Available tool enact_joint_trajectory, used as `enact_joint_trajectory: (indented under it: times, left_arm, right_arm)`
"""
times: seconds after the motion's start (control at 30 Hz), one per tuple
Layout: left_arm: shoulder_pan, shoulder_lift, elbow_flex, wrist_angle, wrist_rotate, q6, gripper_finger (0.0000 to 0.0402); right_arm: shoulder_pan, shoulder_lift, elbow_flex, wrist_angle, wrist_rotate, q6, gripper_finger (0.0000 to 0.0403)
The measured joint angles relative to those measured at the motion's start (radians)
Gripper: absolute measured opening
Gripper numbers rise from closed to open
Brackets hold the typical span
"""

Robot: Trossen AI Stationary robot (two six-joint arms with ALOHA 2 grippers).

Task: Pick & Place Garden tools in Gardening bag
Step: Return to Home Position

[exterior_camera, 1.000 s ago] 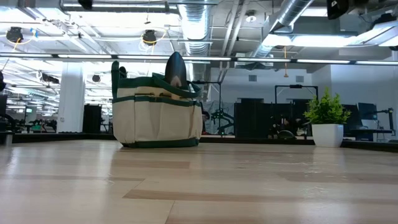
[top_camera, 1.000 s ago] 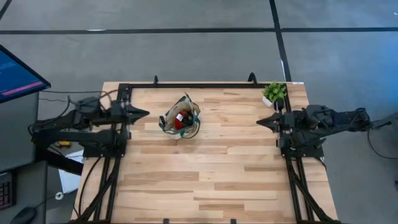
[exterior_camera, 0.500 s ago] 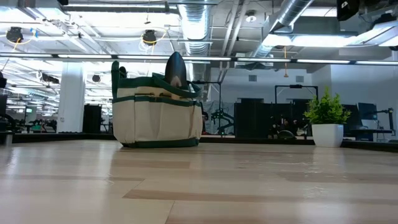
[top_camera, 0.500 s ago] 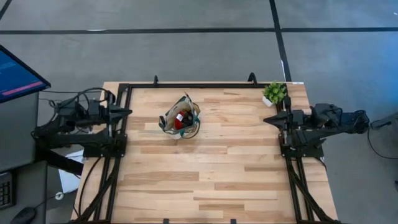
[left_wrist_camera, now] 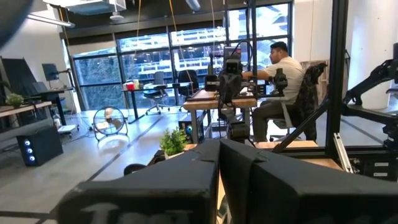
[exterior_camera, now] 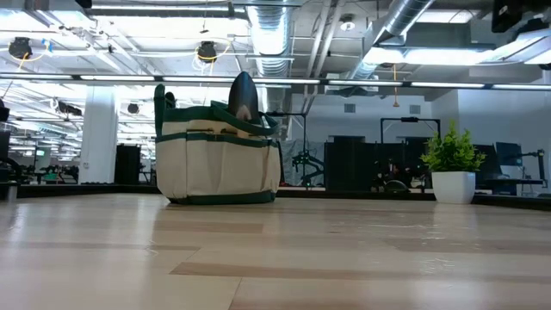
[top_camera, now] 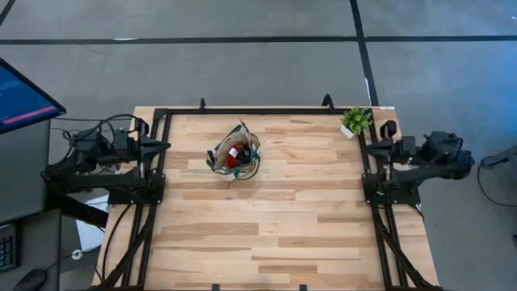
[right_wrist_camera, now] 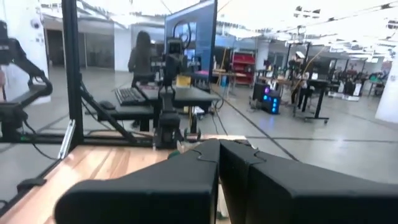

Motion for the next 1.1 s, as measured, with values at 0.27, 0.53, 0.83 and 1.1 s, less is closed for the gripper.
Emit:
enact_joint_trajectory:
  times: [0.27, 0.53, 0.83, 1.1]
  left_arm:
    - [0.0, 0.0, 0.0, 0.001, 0.01, -0.002, 0.0002]
    - [0.0, -0.005, -0.11, 0.06, 0.011, 0.007, 0.0002]
    - [0.0, -0.005, -0.253, 0.173, 0.011, -0.001, 0.0002]
    - [0.0, -0.006, -0.292, 0.181, 0.013, -0.031, 0.0002]
  right_arm:
    - [0.0, 0.001, 0.017, -0.019, -0.008, 0.021, 0.0]
    - [0.0, 0.0, -0.097, 0.093, -0.001, 0.053, 0.0]
    - [0.001, 0.001, -0.318, 0.217, -0.006, 0.157, 0.0]
    - [0.001, -0.001, -0.455, 0.314, -0.024, 0.157, 0.0]
